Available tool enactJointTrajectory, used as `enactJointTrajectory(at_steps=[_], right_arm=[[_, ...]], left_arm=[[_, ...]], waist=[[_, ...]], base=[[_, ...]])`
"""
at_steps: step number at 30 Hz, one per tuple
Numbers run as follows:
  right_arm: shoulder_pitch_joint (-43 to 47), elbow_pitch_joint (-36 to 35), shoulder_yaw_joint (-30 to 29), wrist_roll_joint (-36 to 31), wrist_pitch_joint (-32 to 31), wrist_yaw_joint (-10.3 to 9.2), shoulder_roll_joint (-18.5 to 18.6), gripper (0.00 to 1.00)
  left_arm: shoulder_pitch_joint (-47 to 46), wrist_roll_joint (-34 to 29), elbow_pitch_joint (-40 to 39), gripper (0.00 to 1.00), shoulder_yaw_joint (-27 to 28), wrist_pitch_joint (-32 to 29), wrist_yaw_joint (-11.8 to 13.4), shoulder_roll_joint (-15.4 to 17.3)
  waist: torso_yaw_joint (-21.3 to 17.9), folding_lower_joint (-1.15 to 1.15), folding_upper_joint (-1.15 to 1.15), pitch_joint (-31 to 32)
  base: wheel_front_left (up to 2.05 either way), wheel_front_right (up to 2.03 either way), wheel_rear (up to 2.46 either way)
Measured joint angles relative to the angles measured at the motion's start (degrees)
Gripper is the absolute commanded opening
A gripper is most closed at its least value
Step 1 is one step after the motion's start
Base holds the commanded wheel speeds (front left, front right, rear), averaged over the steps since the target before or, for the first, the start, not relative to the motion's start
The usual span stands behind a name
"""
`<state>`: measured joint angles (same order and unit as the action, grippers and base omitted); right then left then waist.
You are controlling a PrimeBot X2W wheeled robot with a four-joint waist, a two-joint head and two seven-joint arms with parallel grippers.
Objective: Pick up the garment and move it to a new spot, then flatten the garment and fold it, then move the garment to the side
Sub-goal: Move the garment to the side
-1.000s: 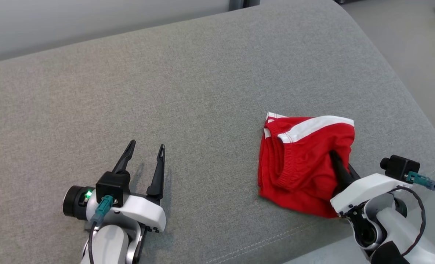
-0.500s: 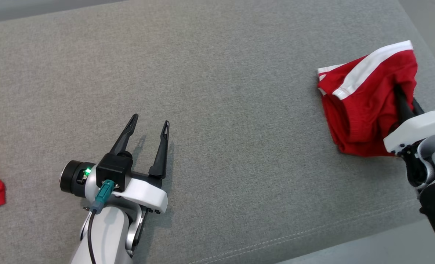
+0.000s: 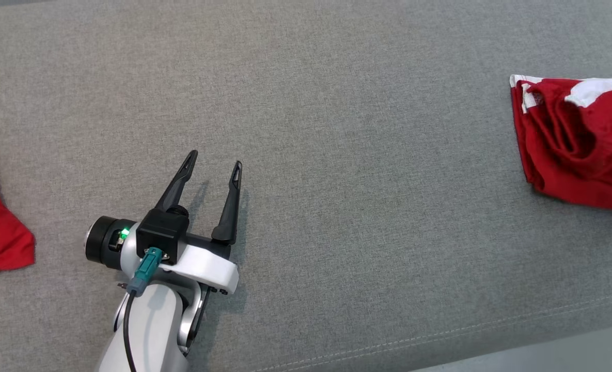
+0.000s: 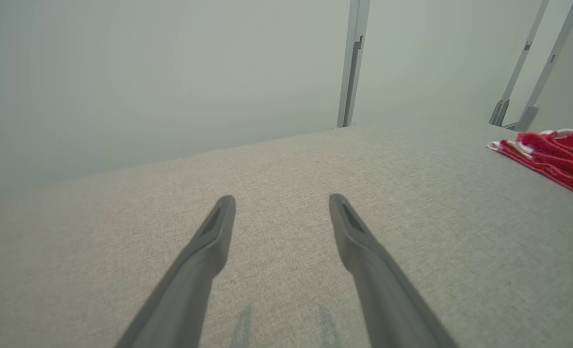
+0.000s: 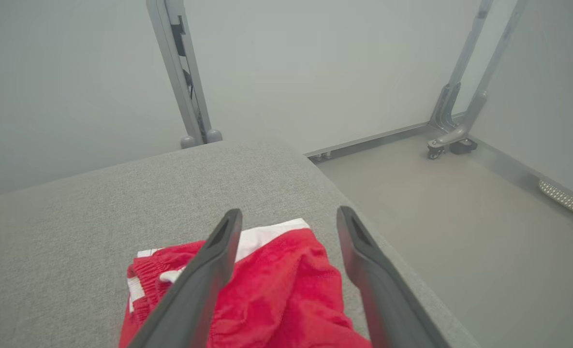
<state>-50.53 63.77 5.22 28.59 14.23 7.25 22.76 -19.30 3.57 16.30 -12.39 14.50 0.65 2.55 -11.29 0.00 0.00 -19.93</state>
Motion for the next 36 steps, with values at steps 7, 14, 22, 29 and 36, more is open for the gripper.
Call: enactJointTrajectory(at_steps=[7, 14, 22, 29, 36], right_arm=[[2.16, -12.51, -10.25, -12.41, 0.11, 0.00, -2.81, 1.00], [12.34, -27.06, -6.05, -16.11, 0.18, 0.01, -10.62, 1.00], [23.68, -34.22, -1.89, -15.29, 0.18, 0.01, -13.34, 1.00], [31.14, -36.72, -3.34, -15.41, 0.18, 0.00, -13.83, 1.00], [35.95, -37.04, -4.68, -15.99, 0.18, 0.01, -15.43, 1.00]], left_arm=[[0.07, 0.68, 0.13, 1.00, 0.29, 0.00, 0.91, -0.01], [1.61, 2.07, 0.65, 1.00, 1.83, 0.00, 2.18, -0.09], [5.88, 3.12, 1.74, 1.00, 4.34, 0.00, 3.53, -0.08], [9.57, 2.99, 2.75, 1.00, 5.77, -0.01, 3.80, -0.09], [13.55, 2.99, 2.85, 1.00, 7.87, -0.01, 3.97, -0.05]], waist=[[-0.04, 0.00, 0.00, 2.10], [0.41, 0.00, 0.00, 5.58], [2.87, 0.00, 0.00, 10.17], [6.40, 0.00, 0.00, 13.52], [8.77, 0.00, 0.00, 16.82]], base=[[0.00, 0.00, 0.00], [0.00, 0.00, 0.00], [0.00, 0.00, 0.00], [0.00, 0.00, 0.00], [0.00, 0.00, 0.00]])
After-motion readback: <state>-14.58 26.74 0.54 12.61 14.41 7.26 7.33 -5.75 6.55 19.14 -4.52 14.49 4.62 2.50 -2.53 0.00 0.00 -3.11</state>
